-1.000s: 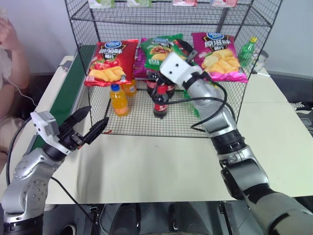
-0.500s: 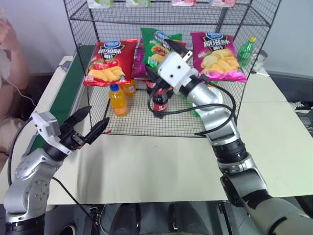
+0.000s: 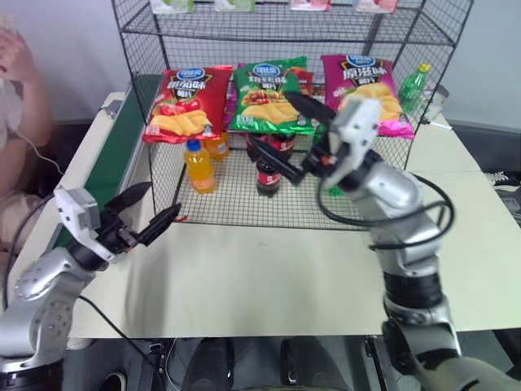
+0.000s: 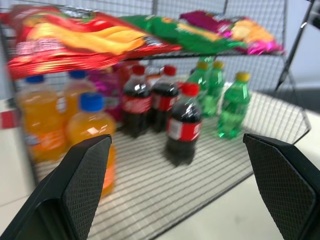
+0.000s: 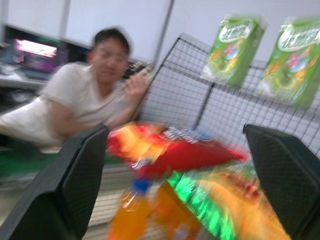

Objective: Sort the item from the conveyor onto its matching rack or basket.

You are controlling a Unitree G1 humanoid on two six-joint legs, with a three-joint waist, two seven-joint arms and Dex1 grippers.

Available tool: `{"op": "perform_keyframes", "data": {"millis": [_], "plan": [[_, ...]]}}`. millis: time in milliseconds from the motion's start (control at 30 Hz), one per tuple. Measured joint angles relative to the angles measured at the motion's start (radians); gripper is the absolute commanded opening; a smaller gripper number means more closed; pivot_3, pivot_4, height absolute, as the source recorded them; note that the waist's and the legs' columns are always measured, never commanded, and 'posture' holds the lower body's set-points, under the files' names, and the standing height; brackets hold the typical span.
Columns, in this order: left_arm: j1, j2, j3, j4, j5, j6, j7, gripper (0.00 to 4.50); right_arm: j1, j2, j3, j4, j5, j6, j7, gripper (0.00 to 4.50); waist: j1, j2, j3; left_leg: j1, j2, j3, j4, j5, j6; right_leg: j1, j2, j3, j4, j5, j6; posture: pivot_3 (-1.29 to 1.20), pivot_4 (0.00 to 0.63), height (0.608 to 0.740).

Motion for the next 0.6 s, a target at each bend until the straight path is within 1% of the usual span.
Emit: {"op": "perform_keyframes", "data": {"millis": [33, 67, 100, 167, 300, 400, 500, 600], "plan": [[0.005, 0.016, 0.015, 0.017, 0.0, 0.001, -0.01, 4.5, 0.041, -0.039, -0.034, -0.004, 0.051, 0.035, 0.032, 4.47, -0.001, 0.0, 0.0, 0.0, 0.0, 0.0, 0.0, 0.0, 0.0, 0.0, 0.0, 0.0, 0.0, 0.0, 0.0, 0.0, 0.15, 0.739], [0.006, 0.037, 0.018, 0.03, 0.0, 0.001, -0.029, 4.5, 0.097, -0.103, -0.079, -0.013, 0.125, 0.08, 0.086, 4.47, 0.003, 0.0, 0.0, 0.0, 0.0, 0.0, 0.0, 0.0, 0.0, 0.0, -0.001, 0.0, -0.001, 0.0, 0.0, 0.0, 0.15, 0.739], [0.016, 0.059, 0.036, 0.048, 0.002, 0.0, -0.051, 4.5, 0.175, -0.191, -0.132, -0.018, 0.186, 0.123, 0.154, 4.47, 0.01, 0.0, 0.0, 0.0, 0.0, 0.0, -0.001, -0.001, 0.001, 0.001, 0.0, 0.0, -0.002, 0.0, 0.0, 0.0, 0.15, 0.739], [0.027, 0.081, 0.068, 0.082, 0.003, 0.0, -0.07, 4.5, 0.265, -0.277, -0.209, -0.015, 0.248, 0.151, 0.25, 4.47, 0.012, 0.001, 0.001, 0.0, 0.0, 0.001, -0.001, -0.001, 0.002, 0.001, 0.0, 0.0, -0.003, 0.0, 0.0, 0.0, 0.15, 0.739], [0.054, 0.137, 0.078, 0.087, 0.006, 0.032, -0.106, 4.5, 0.399, -0.396, -0.284, 0.009, 0.271, 0.13, 0.39, 4.47, 0.013, 0.001, 0.001, 0.003, 0.001, 0.001, -0.001, -0.001, 0.002, 0.003, 0.001, 0.001, -0.002, 0.0, 0.0, 0.0, 0.15, 0.739], [0.067, 0.156, 0.078, 0.096, 0.016, 0.056, -0.121, 4.5, 0.423, -0.416, -0.308, 0.088, 0.252, 0.09, 0.434, 4.47, 0.014, 0.001, 0.001, 0.006, 0.0, 0.001, -0.001, -0.001, 0.002, 0.006, 0.001, 0.001, -0.002, 0.0, 0.0, 0.0, 0.15, 0.739], [0.059, 0.184, 0.079, 0.127, 0.054, 0.07, -0.099, 4.5, 0.435, -0.443, -0.338, 0.221, 0.202, 0.013, 0.464, 4.47, 0.018, 0.001, 0.001, 0.012, 0.0, 0.002, -0.002, -0.001, 0.002, 0.012, 0.0, 0.001, -0.004, 0.0, 0.0, 0.0, 0.15, 0.739], [0.043, 0.189, 0.082, 0.186, 0.095, 0.065, -0.085, 4.5, 0.449, -0.439, -0.333, 0.249, 0.174, -0.021, 0.465, 4.47, 0.018, 0.002, 0.001, 0.013, 0.0, 0.002, -0.003, -0.001, 0.002, 0.012, 0.0, 0.001, -0.004, 0.0, 0.0, 0.0, 0.15, 0.739]]}}
